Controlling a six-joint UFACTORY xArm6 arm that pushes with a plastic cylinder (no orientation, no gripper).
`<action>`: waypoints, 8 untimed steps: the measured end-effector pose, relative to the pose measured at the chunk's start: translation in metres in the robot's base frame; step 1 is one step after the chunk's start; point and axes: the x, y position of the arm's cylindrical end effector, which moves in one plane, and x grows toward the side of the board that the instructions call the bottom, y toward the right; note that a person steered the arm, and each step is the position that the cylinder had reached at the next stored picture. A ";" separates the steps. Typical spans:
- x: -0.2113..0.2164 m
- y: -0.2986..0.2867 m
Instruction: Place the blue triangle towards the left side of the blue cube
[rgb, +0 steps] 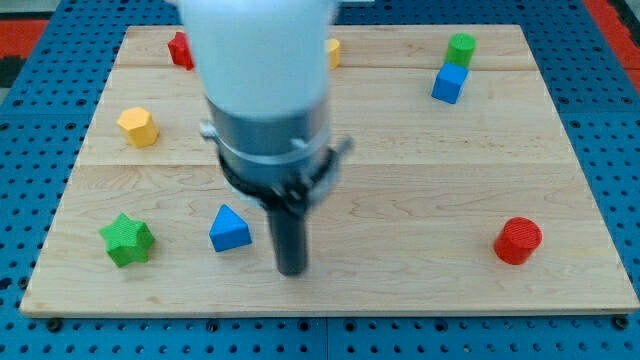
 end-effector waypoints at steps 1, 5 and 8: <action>-0.019 -0.069; -0.177 -0.114; -0.197 -0.113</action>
